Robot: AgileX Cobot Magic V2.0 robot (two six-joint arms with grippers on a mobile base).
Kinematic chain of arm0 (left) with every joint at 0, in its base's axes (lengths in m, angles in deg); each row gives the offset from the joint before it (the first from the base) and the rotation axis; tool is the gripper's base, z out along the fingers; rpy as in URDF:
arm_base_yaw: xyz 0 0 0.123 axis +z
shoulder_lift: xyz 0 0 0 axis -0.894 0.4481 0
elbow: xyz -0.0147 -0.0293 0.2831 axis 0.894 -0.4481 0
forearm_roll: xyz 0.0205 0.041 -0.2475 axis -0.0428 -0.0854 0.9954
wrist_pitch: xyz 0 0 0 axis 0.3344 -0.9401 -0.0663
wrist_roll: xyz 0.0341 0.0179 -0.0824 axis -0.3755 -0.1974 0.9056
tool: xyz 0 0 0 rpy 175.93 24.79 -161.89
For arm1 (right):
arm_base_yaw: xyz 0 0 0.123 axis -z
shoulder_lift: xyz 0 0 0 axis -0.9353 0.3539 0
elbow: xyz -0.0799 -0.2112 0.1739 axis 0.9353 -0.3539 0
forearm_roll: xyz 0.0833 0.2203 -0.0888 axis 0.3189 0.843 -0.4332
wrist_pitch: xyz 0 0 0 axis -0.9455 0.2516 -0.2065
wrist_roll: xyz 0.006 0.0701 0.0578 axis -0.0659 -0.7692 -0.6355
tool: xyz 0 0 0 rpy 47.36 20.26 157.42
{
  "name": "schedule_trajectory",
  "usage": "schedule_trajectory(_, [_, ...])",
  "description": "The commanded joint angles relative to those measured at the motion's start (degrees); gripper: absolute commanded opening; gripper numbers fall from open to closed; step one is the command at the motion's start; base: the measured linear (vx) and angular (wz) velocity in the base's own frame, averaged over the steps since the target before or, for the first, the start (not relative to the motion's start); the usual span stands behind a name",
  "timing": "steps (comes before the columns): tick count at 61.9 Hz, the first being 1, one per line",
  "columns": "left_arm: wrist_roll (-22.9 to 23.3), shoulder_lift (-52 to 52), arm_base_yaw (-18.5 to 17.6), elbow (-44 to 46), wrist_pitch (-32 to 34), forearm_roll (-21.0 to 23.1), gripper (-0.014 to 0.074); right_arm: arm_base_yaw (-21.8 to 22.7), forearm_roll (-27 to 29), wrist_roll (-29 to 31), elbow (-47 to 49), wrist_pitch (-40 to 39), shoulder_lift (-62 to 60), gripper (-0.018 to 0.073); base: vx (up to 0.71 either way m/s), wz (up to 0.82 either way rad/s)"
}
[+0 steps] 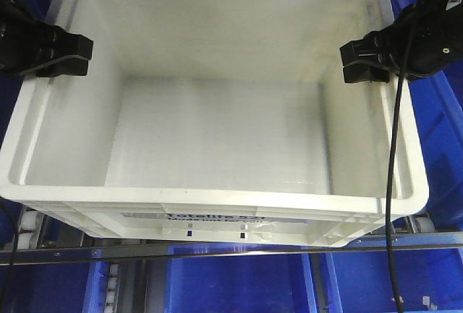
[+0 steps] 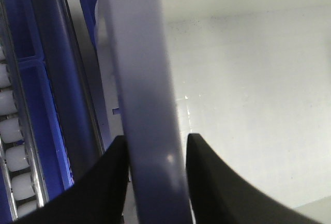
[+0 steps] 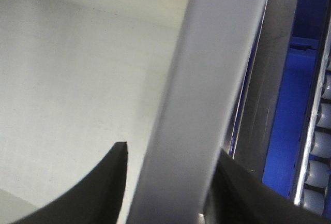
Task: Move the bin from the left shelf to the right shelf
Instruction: 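Hold the tote with both grippers while the base approaches the blue-bin shelf, then lower the white tote onto the shelf rollers with both grippers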
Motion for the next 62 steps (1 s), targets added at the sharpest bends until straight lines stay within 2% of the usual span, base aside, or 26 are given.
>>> schedule_trajectory(1, [-2.6, -2.9, -0.3, 2.3, 4.3, 2.3, -0.0005, 0.5, -1.2, 0.6, 2.3, -4.7, -2.3, -0.0004, 0.00, 0.00])
schedule_trajectory(62, [-2.6, -2.1, -0.3, 2.3, 6.4, 2.3, -0.0005, 0.5, -1.2, 1.4, 2.3, -8.4, -2.3, -0.0004, 0.00, 0.00])
